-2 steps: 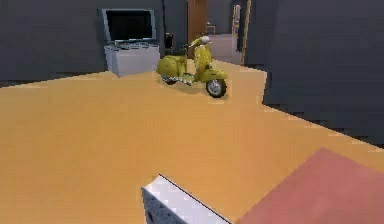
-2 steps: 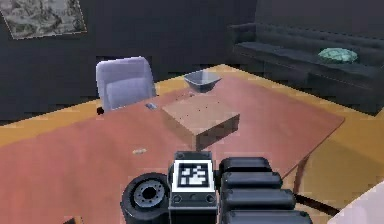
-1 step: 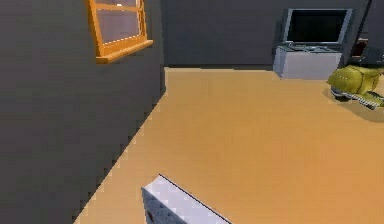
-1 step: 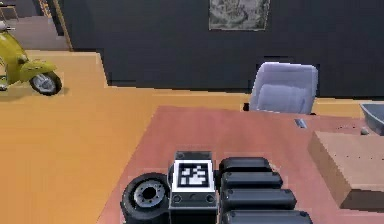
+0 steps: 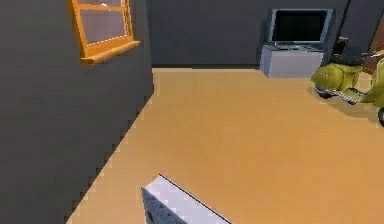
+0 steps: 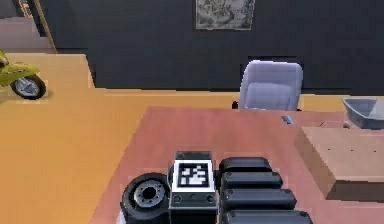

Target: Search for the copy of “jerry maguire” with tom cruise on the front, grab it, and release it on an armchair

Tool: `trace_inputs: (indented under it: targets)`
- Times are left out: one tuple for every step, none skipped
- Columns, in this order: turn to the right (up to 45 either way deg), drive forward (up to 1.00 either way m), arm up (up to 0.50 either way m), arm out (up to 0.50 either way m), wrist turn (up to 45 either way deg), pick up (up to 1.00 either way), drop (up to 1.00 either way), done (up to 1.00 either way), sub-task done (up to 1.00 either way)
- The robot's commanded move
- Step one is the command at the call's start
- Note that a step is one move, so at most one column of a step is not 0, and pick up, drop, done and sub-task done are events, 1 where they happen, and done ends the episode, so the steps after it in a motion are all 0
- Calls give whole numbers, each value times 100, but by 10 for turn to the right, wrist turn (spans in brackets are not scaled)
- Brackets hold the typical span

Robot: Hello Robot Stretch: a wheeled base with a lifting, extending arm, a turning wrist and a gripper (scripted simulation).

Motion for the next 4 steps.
trace_inputs:
  targets:
    - [0, 40, 0, 0, 0, 0, 0, 0, 0]
    - [420, 0, 0, 0, 0, 0, 0, 0, 0]
    - [0, 20, 0, 0, 0, 0, 0, 0, 0]
    - [210, 0, 0, 0, 0, 0, 0, 0, 0]
